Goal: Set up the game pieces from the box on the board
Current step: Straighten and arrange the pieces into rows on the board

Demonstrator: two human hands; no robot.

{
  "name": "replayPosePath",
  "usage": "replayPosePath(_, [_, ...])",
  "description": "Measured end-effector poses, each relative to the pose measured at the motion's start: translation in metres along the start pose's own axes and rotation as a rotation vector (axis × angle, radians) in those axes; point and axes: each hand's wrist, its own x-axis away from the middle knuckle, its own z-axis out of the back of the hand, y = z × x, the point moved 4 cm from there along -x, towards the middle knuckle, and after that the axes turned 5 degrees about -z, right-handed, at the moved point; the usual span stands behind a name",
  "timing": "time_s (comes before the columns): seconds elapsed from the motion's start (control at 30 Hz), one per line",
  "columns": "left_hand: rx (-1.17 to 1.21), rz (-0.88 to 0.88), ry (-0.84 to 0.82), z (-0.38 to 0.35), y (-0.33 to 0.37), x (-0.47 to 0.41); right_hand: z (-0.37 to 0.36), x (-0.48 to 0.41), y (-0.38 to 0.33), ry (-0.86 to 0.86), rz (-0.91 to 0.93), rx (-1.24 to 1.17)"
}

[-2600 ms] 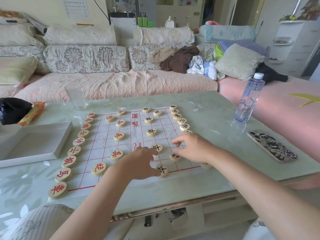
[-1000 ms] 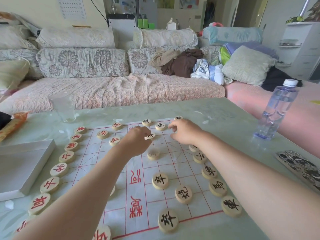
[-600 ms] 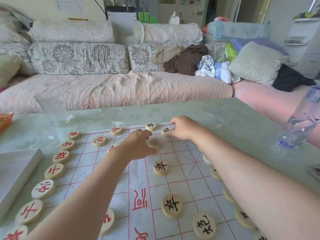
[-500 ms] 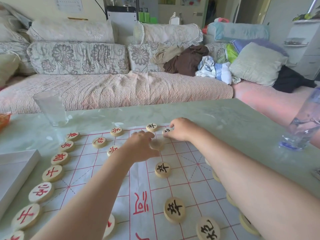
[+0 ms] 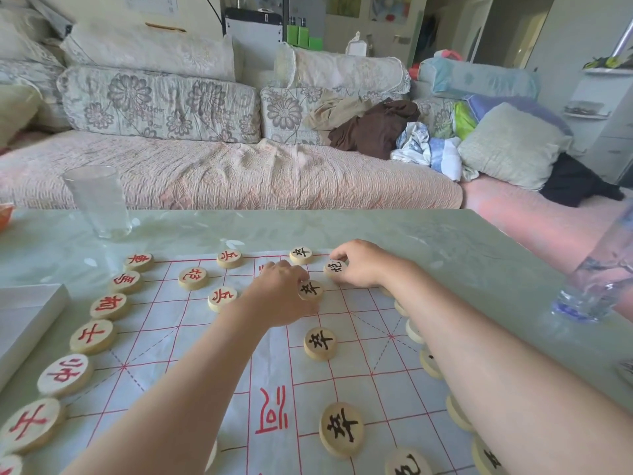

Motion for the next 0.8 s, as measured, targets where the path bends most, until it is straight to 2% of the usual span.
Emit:
replayPosePath(0.33, [0.024,0.035,-0.014,0.0,0.003,0.001,-0.001,0.0,0.0,0.002,0.043,-0.023])
replayPosePath(0.43, [0.018,0.036,-0.017,-0.001,0.003,0.002,0.003,-0.002,0.005,0.003,0.029,-0.098])
replayPosePath(0.53, [0.008,0.007,0.026,0.003,0.003,0.004,0.024,-0.003,0.019,0.079,0.012,-0.18])
replayPosePath(0.7, [0.078,-0.098,0.203,0.02,0.036,-0.011,0.051,-0.005,0.07,0.256,-0.051,-0.227])
replayPosePath(0.8, [0.134,-0.112,0.179,0.018,0.062,-0.038,0.055,-0.01,0.096,0.275,-0.1,-0.24])
